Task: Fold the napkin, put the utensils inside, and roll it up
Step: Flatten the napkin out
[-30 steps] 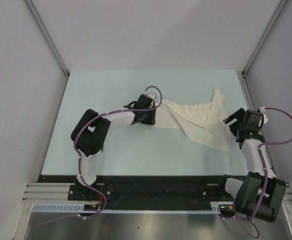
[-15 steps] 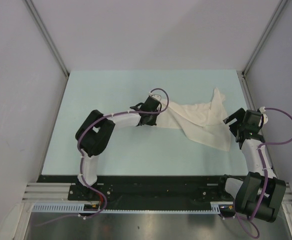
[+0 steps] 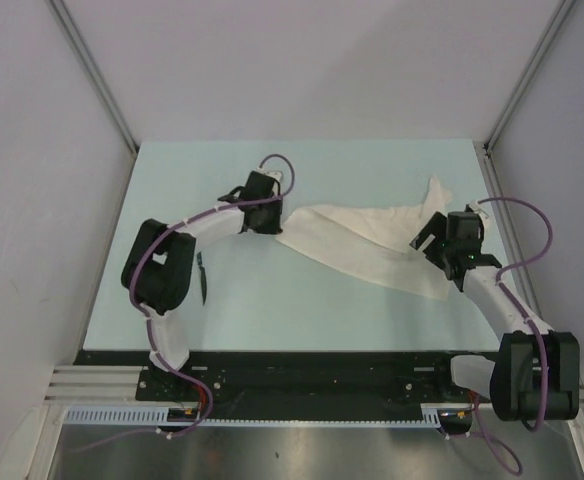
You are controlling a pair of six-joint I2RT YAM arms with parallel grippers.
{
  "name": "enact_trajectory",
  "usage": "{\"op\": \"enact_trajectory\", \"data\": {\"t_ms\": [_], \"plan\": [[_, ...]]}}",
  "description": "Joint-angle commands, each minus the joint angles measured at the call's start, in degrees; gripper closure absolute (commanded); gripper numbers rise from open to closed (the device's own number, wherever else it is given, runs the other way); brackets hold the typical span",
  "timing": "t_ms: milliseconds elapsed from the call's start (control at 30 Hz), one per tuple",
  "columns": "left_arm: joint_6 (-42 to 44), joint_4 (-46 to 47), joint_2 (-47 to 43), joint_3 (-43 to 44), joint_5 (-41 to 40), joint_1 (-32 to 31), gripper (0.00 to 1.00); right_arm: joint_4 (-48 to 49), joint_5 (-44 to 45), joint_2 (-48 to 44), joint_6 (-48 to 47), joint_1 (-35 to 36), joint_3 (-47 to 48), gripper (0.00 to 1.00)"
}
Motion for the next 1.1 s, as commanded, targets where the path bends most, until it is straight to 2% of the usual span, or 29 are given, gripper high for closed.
{"op": "enact_trajectory", "data": {"t_ms": [0, 33, 167, 267, 367, 533, 733, 867, 1067], "plan": [[1.41, -2.01, -5.56, 1.15, 8.60, 5.52, 1.00, -1.14, 3.10, 3.83, -0.91, 5.17, 5.47, 0.11], [2.63, -3.84, -5.56, 2.63, 11.05, 6.14, 1.00, -1.77, 2.57, 5.05, -0.38, 5.52, 6.26, 0.11], [7.64, -11.85, -3.63, 8.79, 10.19, 7.90, 1.00, -7.72, 1.33, 6.47, -0.64, 7.72, 6.71, 0.12], [8.71, -11.77, -3.80, 9.41, 10.54, 9.04, 1.00, -14.22, 3.08, 7.08, -0.55, 7.81, 6.80, 0.12], [7.91, -8.88, -3.81, 6.34, 12.91, 9.75, 1.00, -19.50, 5.11, 6.91, -0.12, 6.85, 6.19, 0.12], [7.21, -8.96, -3.63, 5.81, 15.12, 9.75, 1.00, -22.51, 3.62, 5.77, 1.46, 4.47, 4.08, 0.15], [8.79, -9.84, -5.21, 4.93, 10.20, 9.75, 1.00, -26.99, 3.35, 5.85, 2.61, 3.50, 3.90, 0.23], [9.06, -10.45, -4.77, 5.72, 10.02, 9.75, 1.00, -27.79, 1.69, 6.29, 2.43, 1.48, 2.49, 0.39], [9.06, -11.06, -4.59, 6.33, 11.34, 9.75, 1.00, -26.30, 1.60, 7.08, 3.22, 1.13, 0.82, 0.50]]}}
